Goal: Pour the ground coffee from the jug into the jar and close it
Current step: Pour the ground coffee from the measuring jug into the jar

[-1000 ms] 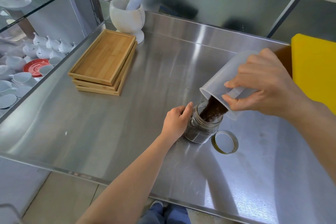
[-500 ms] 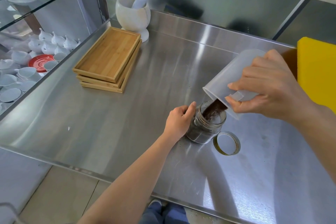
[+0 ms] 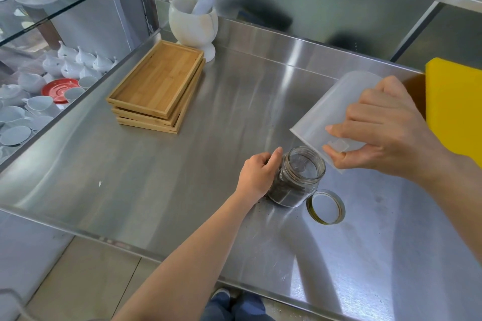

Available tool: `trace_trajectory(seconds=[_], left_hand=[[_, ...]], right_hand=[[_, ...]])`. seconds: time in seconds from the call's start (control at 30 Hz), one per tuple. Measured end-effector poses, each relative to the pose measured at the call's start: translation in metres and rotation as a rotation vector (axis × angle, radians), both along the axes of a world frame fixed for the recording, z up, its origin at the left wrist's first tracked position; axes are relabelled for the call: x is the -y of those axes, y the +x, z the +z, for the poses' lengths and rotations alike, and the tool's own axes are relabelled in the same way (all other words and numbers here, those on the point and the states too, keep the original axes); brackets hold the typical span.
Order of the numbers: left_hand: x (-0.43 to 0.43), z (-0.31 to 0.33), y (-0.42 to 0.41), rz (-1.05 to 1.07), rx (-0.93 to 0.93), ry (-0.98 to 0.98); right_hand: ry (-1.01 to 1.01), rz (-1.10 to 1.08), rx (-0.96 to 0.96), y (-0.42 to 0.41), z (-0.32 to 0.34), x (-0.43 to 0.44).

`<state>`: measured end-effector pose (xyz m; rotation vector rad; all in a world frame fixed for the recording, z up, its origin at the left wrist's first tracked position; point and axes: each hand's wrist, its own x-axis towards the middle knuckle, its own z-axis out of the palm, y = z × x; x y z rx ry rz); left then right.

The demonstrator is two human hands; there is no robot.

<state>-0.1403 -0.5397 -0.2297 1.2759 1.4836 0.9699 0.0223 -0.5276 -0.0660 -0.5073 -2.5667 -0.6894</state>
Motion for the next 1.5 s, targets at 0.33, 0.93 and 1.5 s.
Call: trace_trajectory(seconds=[0.33,0.93,1.5], left_hand=[[-0.001,-0.002,-0.001,-0.004,0.0,-0.005],[0.0,-0.005,-0.004,-0.019,-0.003,-0.003],[0.001,-0.004,-0.005,-0.027,-0.03,-0.011]], right_hand=[[0.006,-0.002,0.001,0.0,-0.003,0.003],[0.021,-0.027,-0.056,0.0,-0.015,0.014],[-0.628,-0.536,-1.242,0.047,-0.066,0.018]])
